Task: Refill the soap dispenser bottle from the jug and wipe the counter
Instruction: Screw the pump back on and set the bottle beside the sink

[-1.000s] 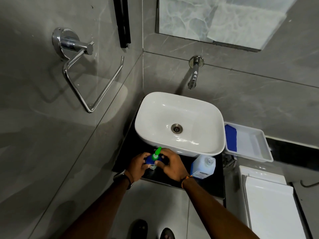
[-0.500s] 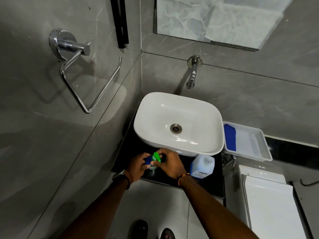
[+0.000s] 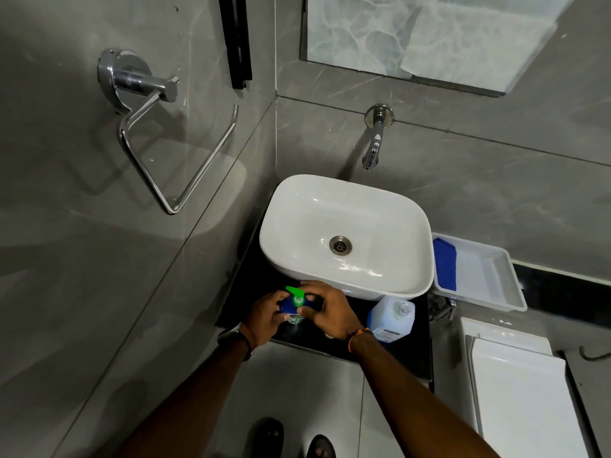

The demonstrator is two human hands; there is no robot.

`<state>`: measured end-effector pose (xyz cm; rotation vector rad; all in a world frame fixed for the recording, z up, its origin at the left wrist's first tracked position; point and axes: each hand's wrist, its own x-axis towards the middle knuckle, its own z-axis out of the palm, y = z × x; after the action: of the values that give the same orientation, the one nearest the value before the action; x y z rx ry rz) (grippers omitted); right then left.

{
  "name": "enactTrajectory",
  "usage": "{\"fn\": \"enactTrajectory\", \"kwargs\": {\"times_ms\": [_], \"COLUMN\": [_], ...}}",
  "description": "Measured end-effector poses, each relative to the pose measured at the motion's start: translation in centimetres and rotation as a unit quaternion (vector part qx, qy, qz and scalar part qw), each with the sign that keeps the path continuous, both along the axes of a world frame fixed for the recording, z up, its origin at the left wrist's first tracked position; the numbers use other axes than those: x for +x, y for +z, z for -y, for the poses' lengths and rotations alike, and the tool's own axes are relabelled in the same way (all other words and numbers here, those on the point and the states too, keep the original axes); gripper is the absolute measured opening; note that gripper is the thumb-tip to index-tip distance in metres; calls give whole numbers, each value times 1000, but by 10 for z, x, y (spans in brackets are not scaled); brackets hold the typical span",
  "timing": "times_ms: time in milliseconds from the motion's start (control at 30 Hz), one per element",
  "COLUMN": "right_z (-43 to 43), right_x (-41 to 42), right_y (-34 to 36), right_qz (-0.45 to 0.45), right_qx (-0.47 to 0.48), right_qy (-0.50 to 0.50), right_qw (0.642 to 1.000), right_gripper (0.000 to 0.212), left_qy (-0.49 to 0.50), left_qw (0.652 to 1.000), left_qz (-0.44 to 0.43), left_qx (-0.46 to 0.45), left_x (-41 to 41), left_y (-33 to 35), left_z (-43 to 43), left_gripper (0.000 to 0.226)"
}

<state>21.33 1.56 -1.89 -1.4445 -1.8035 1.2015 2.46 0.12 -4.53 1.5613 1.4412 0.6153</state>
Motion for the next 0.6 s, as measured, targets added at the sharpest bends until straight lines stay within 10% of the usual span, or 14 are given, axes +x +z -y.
{"fn": "enactTrajectory", "kwargs": {"times_ms": [400,600], "right_z": [1,0], "right_x": [2,3], "right_y": [6,3], "right_qz": [-51,-68], "right_qx": [-90,-99], "right_qy": [-11,-14], "right_qw": [995,993], "right_gripper": [19,46], "left_qy": [3,1], "left_qw": [1000,1000], "left_qz": [-8,-11], "left_qx": [-2,1], "left_x": [0,-1], "left_y": [-4,-3], "left_z": [-1,-2], "left_gripper": [44,45]}}
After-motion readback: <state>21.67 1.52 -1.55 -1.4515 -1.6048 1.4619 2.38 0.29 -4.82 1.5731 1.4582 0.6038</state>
